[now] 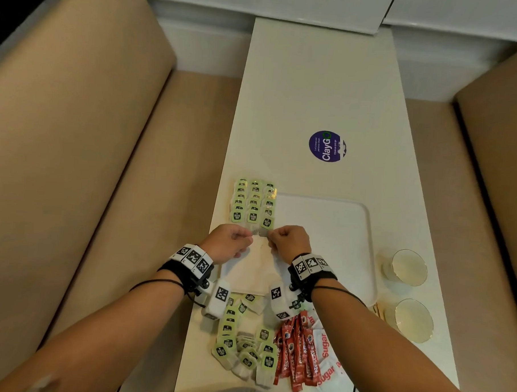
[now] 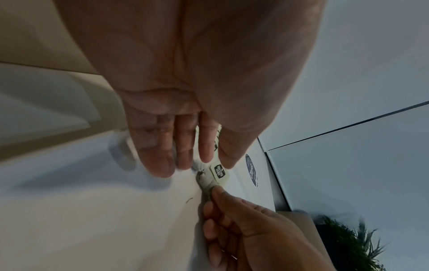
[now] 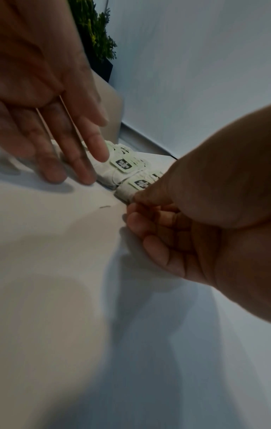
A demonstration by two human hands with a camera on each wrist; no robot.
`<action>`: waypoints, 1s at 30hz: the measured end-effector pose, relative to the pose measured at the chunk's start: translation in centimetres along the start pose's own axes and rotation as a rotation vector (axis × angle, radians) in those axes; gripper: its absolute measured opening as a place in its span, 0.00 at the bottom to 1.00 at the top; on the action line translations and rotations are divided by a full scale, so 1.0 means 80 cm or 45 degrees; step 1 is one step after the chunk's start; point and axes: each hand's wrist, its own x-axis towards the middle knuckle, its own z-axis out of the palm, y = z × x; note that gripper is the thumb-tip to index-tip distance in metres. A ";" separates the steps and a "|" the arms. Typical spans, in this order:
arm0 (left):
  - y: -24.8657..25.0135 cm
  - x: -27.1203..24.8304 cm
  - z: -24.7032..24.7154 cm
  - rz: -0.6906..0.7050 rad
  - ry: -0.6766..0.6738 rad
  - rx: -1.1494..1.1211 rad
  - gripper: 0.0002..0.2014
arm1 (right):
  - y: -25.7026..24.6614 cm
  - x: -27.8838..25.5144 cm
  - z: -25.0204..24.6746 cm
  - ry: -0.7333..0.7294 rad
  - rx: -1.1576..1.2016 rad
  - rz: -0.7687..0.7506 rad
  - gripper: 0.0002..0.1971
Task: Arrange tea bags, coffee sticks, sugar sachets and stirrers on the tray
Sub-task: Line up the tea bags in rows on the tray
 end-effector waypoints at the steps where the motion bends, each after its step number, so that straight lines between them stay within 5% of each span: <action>1: -0.001 0.001 0.000 -0.005 0.000 0.003 0.10 | -0.001 0.001 0.000 0.010 -0.016 0.003 0.18; 11: -0.006 -0.009 -0.004 -0.037 -0.034 0.001 0.09 | -0.017 -0.001 -0.002 0.066 -0.138 0.060 0.20; 16: -0.011 -0.025 -0.015 -0.075 -0.109 0.044 0.08 | -0.013 -0.012 -0.008 0.061 -0.186 0.034 0.13; 30: -0.066 -0.087 -0.038 -0.017 -0.208 0.447 0.07 | 0.037 -0.110 -0.031 -0.389 -0.481 -0.298 0.12</action>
